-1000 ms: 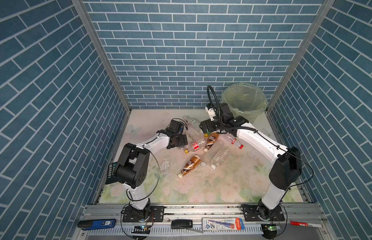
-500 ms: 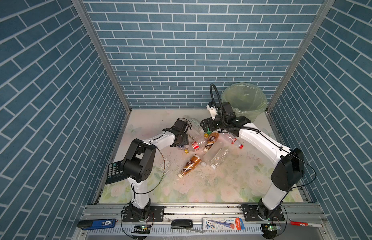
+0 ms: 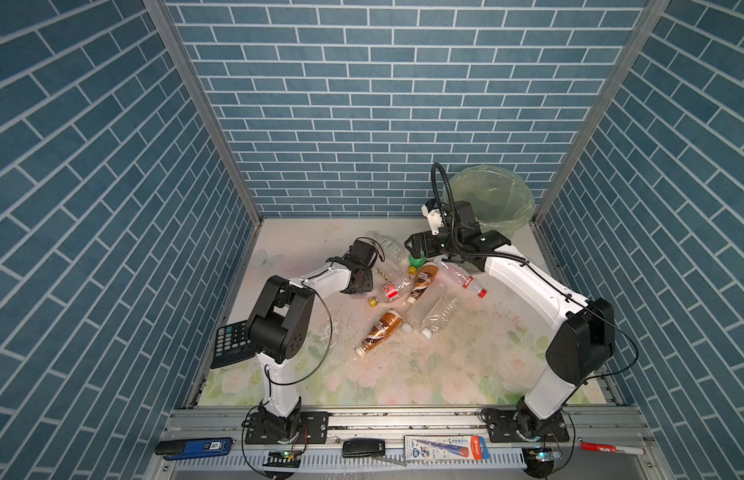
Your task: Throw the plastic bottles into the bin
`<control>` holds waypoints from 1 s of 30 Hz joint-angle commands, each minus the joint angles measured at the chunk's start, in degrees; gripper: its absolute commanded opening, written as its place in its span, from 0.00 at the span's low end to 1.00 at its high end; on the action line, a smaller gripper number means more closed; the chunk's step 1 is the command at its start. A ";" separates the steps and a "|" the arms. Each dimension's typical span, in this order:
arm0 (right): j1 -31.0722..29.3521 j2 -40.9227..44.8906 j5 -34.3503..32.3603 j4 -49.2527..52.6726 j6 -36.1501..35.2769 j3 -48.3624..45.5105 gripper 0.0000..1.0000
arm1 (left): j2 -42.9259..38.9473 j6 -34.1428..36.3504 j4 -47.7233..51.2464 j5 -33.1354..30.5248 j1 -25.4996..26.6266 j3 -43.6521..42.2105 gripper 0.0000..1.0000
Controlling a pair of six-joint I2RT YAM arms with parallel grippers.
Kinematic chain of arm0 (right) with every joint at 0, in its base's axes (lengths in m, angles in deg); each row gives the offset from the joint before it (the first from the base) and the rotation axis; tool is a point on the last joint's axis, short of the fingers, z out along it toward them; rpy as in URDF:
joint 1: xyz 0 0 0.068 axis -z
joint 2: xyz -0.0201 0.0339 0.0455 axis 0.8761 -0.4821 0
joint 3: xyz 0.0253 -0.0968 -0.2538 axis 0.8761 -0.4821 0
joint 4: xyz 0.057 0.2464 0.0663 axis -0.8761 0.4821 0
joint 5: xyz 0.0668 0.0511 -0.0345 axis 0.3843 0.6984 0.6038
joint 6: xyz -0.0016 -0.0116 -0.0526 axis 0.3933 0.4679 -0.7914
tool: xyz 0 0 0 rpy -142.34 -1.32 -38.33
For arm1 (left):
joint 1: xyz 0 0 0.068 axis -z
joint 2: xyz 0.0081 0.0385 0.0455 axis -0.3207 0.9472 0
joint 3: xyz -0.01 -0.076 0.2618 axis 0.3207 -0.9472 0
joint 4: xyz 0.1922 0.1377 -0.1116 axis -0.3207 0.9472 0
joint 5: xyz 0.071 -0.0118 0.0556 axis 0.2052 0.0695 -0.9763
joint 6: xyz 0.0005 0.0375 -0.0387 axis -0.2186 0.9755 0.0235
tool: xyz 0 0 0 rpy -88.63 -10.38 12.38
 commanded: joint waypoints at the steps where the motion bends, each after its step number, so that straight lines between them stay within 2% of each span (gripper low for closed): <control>1: 0.58 0.77 1.99 -1.13 2.39 -0.77 0.99 | -2.59 0.71 -2.65 2.25 -0.98 -1.94 0.47; 10: 1.40 0.16 3.65 -1.70 5.24 -0.03 0.99 | -9.25 -1.05 -11.87 11.81 -4.00 -8.09 0.47; 16: 1.86 -1.30 6.27 -2.16 7.75 1.11 0.99 | -14.76 -3.80 -24.08 21.08 -5.74 -13.63 0.47; 24: 1.90 -3.63 11.00 -4.93 12.66 3.30 0.99 | -18.28 -5.03 -32.70 27.32 -5.24 -13.07 0.47; 30: 1.86 -6.41 13.66 -6.92 16.70 6.19 0.99 | -17.88 -5.86 -35.59 28.59 -3.13 -10.52 0.47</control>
